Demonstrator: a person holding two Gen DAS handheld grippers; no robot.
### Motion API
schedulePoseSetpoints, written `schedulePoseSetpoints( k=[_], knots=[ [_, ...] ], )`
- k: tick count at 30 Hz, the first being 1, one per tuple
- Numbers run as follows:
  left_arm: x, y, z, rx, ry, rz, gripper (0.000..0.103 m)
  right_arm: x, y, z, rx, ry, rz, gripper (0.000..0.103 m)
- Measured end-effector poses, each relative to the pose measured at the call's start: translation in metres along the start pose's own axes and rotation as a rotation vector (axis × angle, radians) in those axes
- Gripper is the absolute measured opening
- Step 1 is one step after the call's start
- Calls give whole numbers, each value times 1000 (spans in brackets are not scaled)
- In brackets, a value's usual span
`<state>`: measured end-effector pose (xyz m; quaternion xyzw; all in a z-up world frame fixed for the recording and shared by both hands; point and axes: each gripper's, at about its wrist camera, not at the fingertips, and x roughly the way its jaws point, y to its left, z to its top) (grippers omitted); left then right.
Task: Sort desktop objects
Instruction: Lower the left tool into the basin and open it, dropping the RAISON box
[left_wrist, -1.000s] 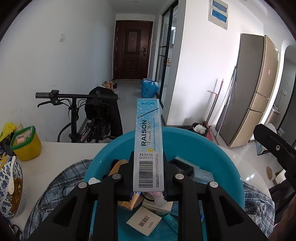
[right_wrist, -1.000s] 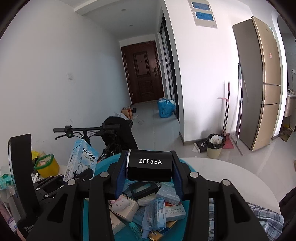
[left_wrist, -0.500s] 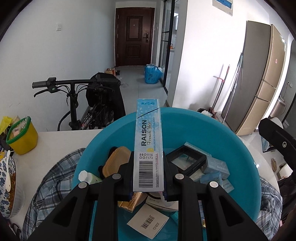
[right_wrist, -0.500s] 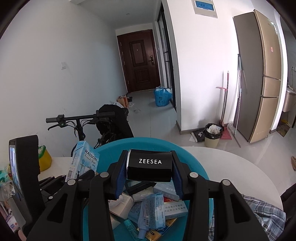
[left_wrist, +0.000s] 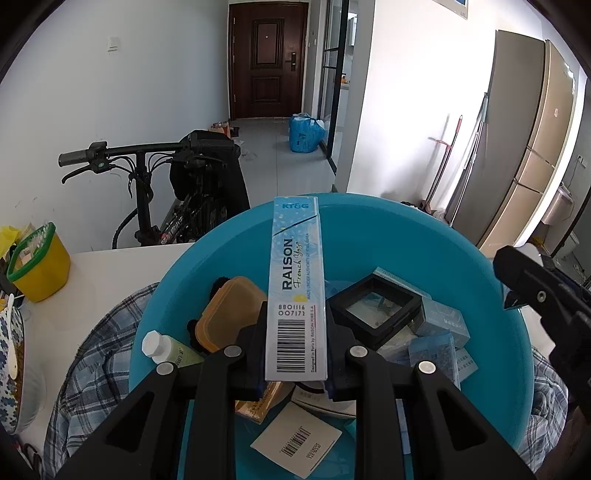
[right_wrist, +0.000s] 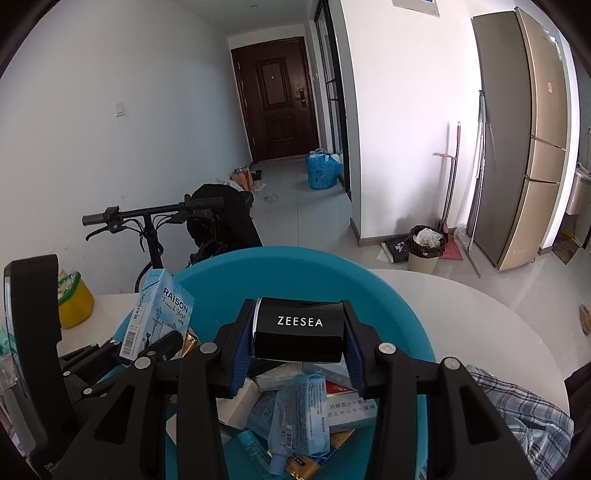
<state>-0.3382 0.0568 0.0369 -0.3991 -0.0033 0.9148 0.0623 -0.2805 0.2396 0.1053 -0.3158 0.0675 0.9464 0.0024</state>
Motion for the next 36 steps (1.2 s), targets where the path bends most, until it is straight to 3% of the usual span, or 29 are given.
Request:
schedulePoseSetpoints(
  k=[26,36],
  knots=[
    [13,2,-2,11,28,9,24,32,3,-13,-32,99,-13,42],
    [24,2,-5,-5,105,12,26,41,1,-17,-28,126,-14,42]
  ],
)
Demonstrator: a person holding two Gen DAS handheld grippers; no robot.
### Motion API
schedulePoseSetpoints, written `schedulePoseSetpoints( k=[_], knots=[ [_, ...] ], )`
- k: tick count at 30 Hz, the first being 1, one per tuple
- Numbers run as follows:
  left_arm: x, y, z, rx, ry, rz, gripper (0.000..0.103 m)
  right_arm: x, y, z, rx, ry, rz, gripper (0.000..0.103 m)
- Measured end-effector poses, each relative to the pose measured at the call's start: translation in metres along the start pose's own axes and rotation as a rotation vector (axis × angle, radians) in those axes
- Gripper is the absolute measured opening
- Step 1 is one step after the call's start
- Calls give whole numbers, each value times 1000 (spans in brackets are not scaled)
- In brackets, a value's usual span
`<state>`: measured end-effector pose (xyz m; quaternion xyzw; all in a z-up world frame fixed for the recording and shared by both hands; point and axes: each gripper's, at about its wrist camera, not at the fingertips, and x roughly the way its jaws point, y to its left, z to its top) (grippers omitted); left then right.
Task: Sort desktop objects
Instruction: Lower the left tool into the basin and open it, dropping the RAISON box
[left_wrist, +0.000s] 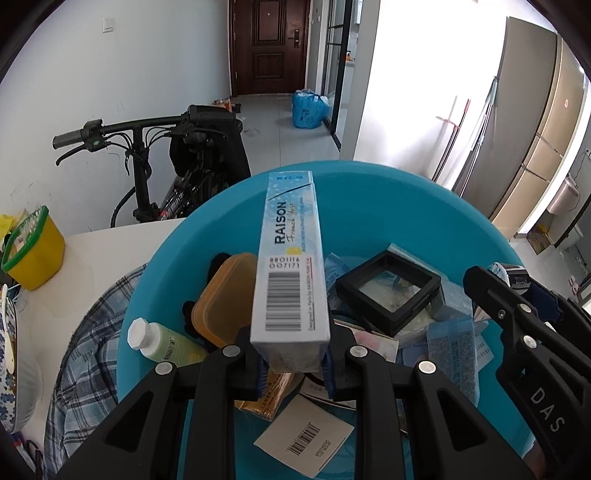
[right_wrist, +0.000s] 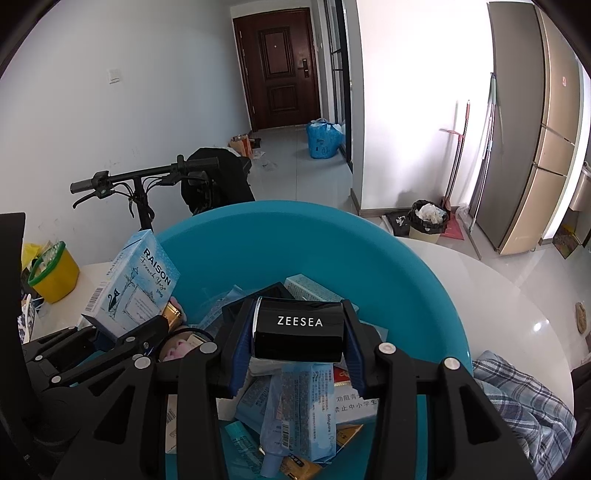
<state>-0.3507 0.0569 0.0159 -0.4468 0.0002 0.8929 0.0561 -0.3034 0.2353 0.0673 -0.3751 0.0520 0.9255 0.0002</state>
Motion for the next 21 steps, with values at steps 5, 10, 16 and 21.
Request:
schedulePoseSetpoints(
  k=[5,10,16,21],
  knots=[
    [-4,-3,0,0,-12,8,69,2,0,-1,-5,10,0,42],
    [-4,-1,1,-5,-14,19,71,7,0,-1,-2,27,5,42],
    [-3,1,2,-10,-8,26,71,10,-2,-1,3,35,10,42],
    [-5,6,4,-16,-11,32,71,13,-4,-1,12,55,6,42]
  ],
)
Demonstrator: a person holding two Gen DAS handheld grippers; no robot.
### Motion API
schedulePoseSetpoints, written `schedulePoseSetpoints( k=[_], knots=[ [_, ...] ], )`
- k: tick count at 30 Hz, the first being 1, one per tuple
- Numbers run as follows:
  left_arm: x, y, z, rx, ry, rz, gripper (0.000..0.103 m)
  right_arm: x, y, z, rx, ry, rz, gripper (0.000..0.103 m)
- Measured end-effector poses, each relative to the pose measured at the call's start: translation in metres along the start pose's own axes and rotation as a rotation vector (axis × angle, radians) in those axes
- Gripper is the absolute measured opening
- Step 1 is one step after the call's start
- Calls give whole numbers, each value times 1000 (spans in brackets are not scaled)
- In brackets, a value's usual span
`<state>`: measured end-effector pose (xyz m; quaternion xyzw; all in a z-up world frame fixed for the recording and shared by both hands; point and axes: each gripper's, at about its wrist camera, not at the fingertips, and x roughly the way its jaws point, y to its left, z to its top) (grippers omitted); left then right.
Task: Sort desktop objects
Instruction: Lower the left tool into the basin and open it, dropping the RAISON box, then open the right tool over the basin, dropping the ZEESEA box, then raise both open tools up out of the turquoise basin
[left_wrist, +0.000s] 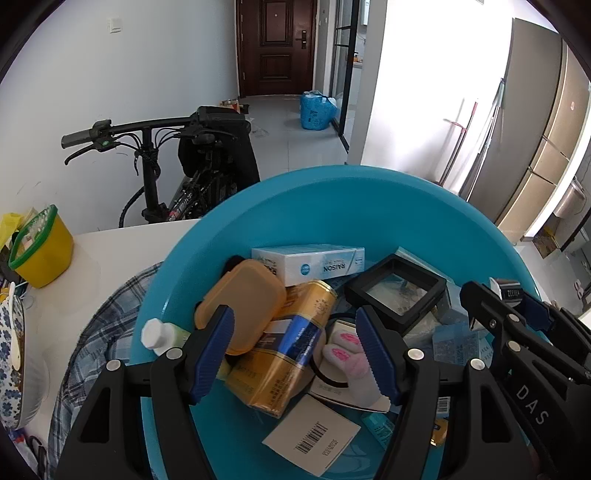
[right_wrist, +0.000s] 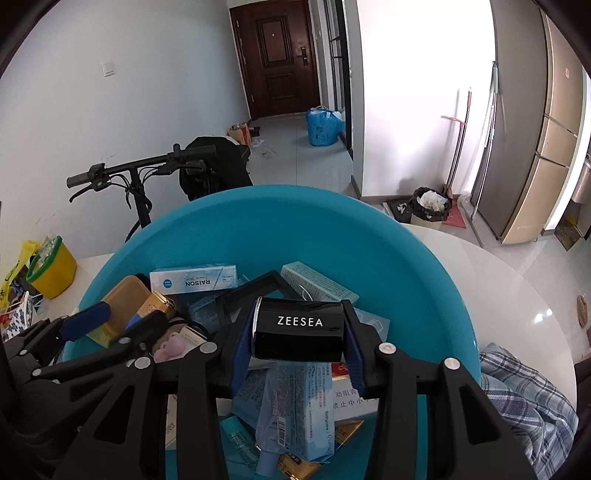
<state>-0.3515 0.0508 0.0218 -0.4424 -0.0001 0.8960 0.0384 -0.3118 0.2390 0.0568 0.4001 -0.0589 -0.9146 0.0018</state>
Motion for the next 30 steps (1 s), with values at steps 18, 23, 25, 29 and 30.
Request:
schedulePoseSetpoints(
  k=[18,23,25,29,30],
  knots=[
    [-11,12,5,-25,-14,-7,71,6,1,-3,5,36,2,51],
    [-14,9,5,-17,-23,-7,71,5,0,-2,7,29,-11,53],
    [-19,9,6,-12,-42,-5,71,4,-1,-2,13,26,-14,54],
    [-41,5,6,18,-153,31,71,-4,-3,1,24,4,-16,59],
    [-46,4,6,23,-177,42,71,-8,-4,2,26,-6,-16,59]
  ],
)
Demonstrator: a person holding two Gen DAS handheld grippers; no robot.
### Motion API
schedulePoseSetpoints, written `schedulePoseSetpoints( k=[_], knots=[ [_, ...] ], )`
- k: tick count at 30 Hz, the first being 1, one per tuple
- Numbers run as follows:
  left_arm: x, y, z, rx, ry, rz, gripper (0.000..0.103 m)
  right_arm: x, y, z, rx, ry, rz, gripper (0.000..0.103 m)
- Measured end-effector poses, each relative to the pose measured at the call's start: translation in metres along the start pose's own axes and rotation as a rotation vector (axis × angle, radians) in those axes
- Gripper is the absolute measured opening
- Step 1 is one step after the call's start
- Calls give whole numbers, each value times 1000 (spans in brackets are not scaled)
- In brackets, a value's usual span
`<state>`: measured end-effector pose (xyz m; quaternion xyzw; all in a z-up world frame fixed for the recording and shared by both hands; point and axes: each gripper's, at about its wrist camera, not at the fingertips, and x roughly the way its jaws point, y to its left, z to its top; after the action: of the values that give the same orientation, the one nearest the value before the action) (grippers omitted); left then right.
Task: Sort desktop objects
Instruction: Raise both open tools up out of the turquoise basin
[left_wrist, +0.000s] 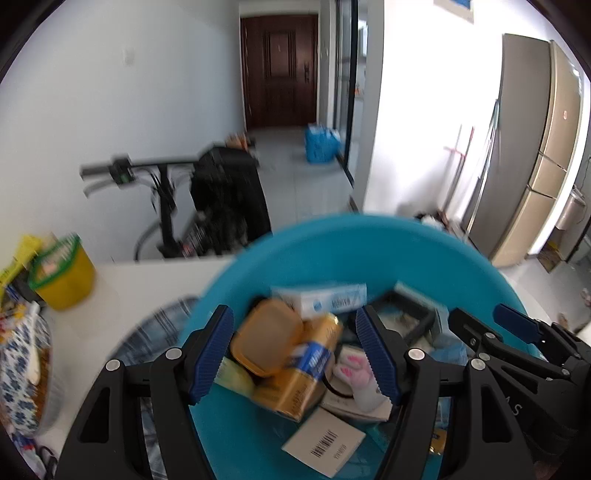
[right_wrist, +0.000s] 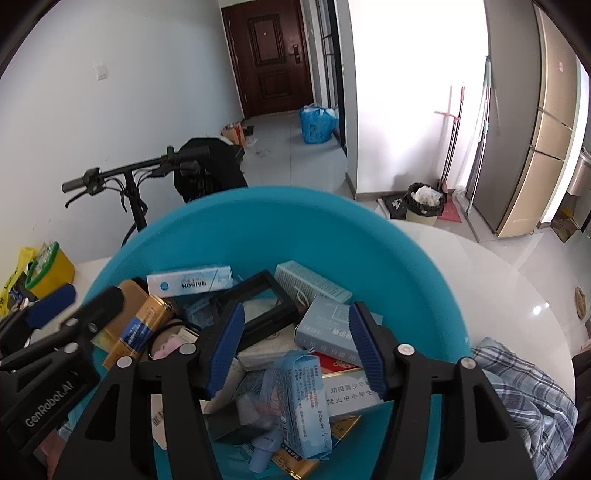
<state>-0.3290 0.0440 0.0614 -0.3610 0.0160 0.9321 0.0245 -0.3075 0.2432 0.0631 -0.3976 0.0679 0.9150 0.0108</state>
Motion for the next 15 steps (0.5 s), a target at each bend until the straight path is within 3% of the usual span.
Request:
schedulePoseSetpoints(
  k=[2,4,15],
  knots=[
    [-13,0,2,6,-55,8,72,-7,-1,2,5,-19,2,61],
    [-23,1,4,-1,-90,3,80,-14,-3,4,12,-40,2,62],
    [-81,13,11,-51,-279,-8,84,-68,-6,14,20,-189,6,67]
  ],
)
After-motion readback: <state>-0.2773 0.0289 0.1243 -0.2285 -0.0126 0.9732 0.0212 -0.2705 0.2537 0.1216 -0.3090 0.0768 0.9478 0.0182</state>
